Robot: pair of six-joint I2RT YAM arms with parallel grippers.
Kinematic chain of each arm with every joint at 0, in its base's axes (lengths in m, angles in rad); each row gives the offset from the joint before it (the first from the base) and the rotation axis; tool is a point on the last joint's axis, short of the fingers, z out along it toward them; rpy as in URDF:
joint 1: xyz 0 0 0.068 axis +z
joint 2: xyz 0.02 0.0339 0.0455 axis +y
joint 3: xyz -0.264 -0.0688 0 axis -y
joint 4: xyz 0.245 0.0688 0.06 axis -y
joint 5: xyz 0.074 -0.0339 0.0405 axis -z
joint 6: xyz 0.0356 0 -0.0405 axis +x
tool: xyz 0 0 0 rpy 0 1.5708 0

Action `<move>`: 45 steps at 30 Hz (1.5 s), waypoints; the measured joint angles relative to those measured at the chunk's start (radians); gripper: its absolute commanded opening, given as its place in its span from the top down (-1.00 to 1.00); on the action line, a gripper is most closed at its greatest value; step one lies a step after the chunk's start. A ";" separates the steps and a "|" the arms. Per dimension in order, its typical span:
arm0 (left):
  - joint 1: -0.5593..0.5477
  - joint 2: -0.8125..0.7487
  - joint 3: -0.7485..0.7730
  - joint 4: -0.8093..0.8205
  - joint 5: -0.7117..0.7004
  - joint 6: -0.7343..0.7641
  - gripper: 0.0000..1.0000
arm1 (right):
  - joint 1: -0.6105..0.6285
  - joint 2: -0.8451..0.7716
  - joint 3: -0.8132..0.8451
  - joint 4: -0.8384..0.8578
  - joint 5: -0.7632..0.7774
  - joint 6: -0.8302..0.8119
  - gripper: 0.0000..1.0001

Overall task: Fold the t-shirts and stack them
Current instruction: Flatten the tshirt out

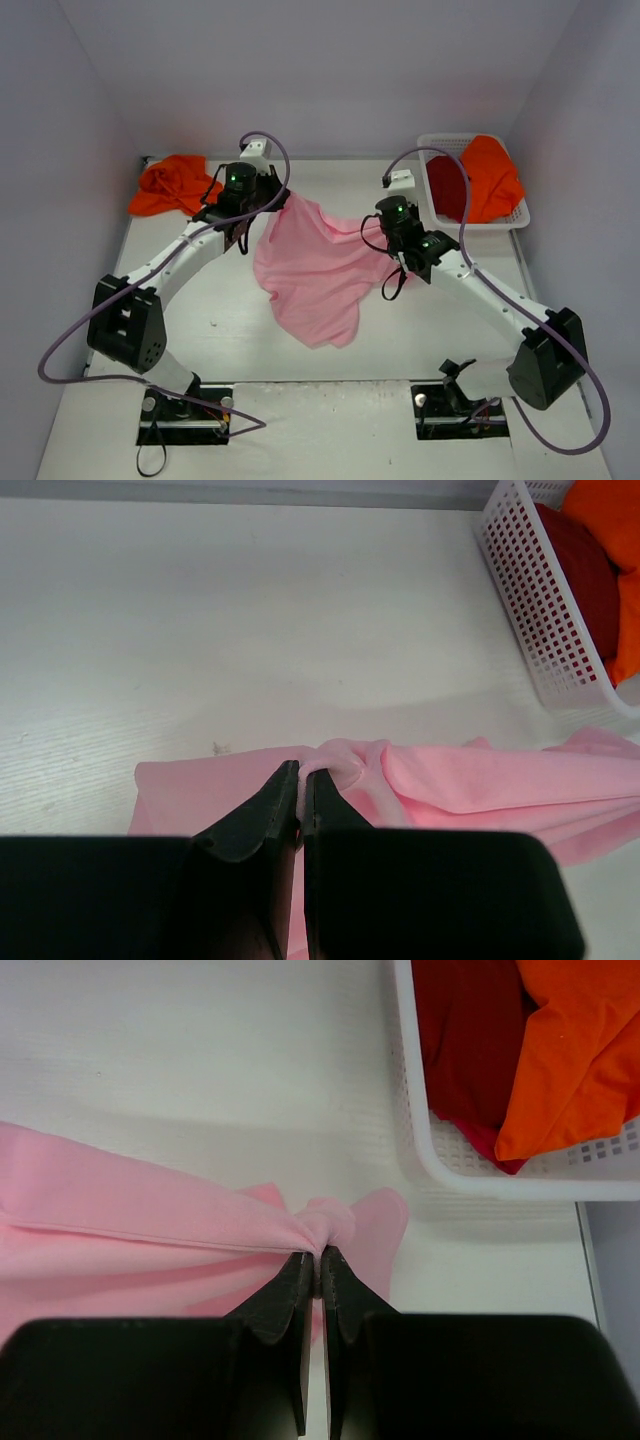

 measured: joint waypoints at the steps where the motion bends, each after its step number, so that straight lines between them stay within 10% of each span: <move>1: 0.000 0.014 0.010 0.002 -0.002 0.000 1.00 | -0.004 0.011 -0.002 0.008 -0.005 0.000 1.00; 34: 0.000 0.299 0.262 0.013 -0.020 0.014 1.00 | -0.099 0.247 -0.033 0.201 -0.009 -0.019 0.99; 36: 0.000 0.306 0.272 0.014 -0.021 0.015 0.92 | -0.106 0.251 -0.032 0.208 -0.006 -0.024 0.61; 37: 0.000 0.312 0.278 0.017 -0.021 0.016 0.68 | -0.111 0.251 -0.032 0.212 -0.005 -0.024 0.34; 38: 0.000 0.319 0.282 0.019 -0.024 0.016 0.10 | -0.119 0.251 -0.029 0.213 -0.001 -0.032 -0.41; 40: 0.000 0.329 0.283 0.021 -0.025 0.028 -0.27 | -0.130 0.254 -0.021 0.220 0.010 -0.030 -0.92; 45: -0.008 0.333 0.282 0.017 -0.038 0.033 -0.54 | -0.137 0.254 -0.017 0.233 0.046 -0.035 -1.00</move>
